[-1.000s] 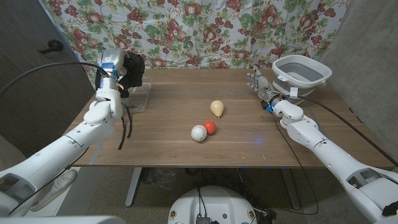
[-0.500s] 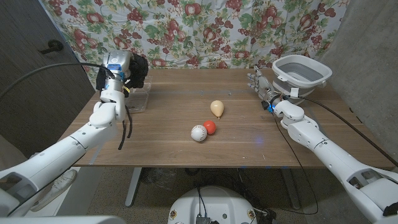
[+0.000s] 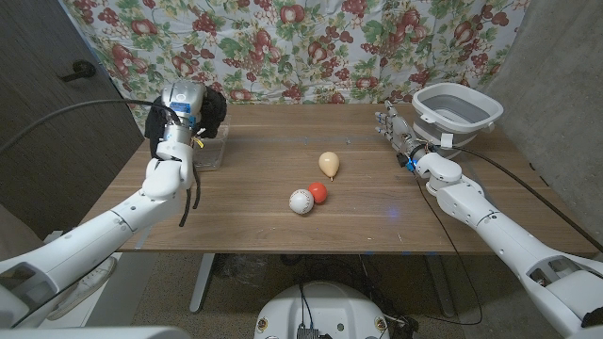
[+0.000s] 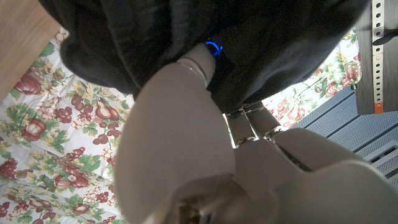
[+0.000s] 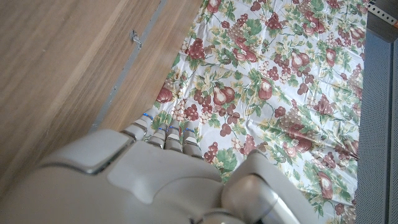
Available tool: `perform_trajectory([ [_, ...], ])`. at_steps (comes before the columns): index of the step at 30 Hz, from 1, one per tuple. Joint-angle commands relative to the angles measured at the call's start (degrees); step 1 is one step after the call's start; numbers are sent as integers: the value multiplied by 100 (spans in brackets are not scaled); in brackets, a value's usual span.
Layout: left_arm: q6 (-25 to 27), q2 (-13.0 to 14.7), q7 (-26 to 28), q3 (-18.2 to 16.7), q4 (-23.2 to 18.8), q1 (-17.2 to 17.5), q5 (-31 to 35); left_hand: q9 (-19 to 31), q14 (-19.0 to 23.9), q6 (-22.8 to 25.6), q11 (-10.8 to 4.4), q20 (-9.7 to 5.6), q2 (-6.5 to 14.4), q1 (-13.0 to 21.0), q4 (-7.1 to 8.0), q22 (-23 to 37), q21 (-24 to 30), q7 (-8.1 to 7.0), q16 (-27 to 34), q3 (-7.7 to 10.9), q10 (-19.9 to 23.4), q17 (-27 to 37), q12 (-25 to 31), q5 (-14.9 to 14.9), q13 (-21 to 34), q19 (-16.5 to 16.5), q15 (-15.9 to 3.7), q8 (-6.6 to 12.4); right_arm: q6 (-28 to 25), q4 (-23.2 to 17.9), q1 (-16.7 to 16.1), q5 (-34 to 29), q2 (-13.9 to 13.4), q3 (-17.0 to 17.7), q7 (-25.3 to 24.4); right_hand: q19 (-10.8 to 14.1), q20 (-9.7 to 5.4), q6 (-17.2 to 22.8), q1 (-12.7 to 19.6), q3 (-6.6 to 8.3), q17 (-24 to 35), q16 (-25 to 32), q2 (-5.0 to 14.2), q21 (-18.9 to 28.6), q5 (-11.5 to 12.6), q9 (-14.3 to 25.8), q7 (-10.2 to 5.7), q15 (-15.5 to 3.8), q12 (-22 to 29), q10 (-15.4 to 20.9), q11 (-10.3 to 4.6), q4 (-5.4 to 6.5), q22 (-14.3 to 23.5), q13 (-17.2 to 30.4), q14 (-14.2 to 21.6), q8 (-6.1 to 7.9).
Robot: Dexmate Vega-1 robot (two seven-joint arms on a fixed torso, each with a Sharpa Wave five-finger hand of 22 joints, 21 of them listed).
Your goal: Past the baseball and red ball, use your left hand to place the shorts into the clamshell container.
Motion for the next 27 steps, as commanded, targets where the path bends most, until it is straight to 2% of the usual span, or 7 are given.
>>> perform_trajectory([
  [1,225,26,-332,242,55,-75,362,-69,404,281,-4,-1433,122,91,313,982,720,204,1,284,54,1423,-16,39,-17,375,-967,3,-9,38,39,-18,15,-36,24,-1,21,65,63,31,15,15,17,-19,0,14,-8,-9,18,-4,18,13,8,7,20,-2],
  [27,225,-203,-701,419,382,-274,271,-311,385,375,-6,-1428,143,101,317,998,746,184,21,248,110,1419,-66,42,-96,355,-961,-126,-36,45,24,5,27,-35,29,-1,16,61,61,39,15,15,16,-19,-7,14,-5,-5,17,-5,21,13,8,7,17,-4],
])
